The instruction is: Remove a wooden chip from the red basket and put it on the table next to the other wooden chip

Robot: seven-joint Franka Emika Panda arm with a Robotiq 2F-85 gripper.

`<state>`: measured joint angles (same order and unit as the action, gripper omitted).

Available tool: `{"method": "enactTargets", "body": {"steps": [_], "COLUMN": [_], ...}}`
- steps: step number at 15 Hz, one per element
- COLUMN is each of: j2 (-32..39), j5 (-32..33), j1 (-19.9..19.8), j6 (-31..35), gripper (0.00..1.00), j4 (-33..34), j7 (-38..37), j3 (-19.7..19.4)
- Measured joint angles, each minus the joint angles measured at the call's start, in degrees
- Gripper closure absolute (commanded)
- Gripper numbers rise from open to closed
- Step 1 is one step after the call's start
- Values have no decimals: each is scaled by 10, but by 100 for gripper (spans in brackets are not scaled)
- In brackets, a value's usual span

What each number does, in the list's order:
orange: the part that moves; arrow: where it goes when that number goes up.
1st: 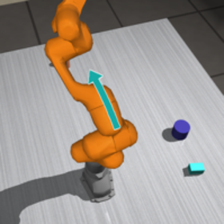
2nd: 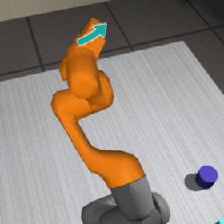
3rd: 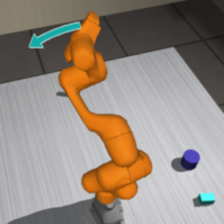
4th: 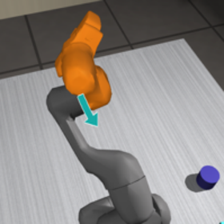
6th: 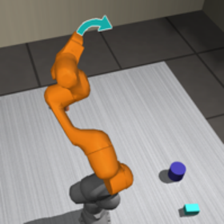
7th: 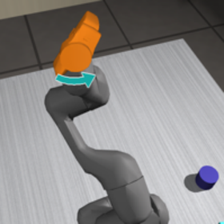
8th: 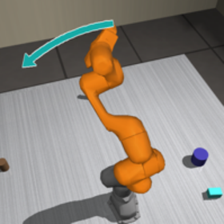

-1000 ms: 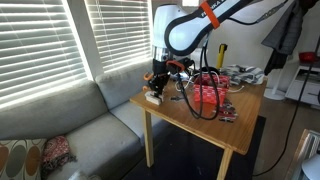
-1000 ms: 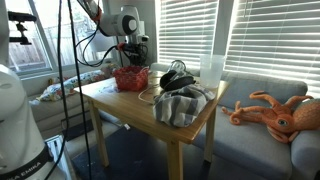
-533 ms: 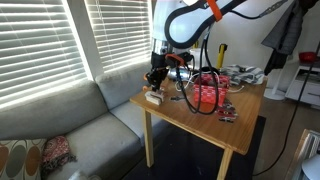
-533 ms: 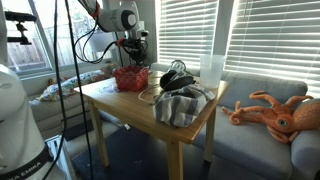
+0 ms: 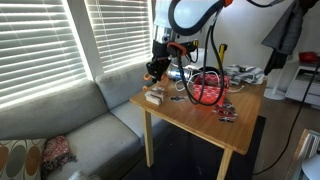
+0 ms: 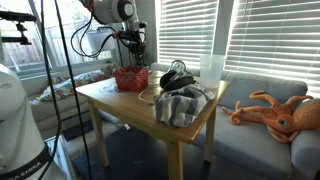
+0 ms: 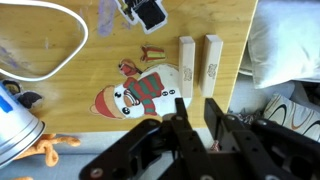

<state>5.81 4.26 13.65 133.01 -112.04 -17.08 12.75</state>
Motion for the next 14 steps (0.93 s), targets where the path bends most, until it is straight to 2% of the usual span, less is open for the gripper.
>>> {"method": "enactTargets", "body": {"steps": [14], "j2": [65], "j5": [39], "j1": [4], "j6": [20], "gripper": [100], "j4": [-3], "j7": [-5], "j3": [-6]}}
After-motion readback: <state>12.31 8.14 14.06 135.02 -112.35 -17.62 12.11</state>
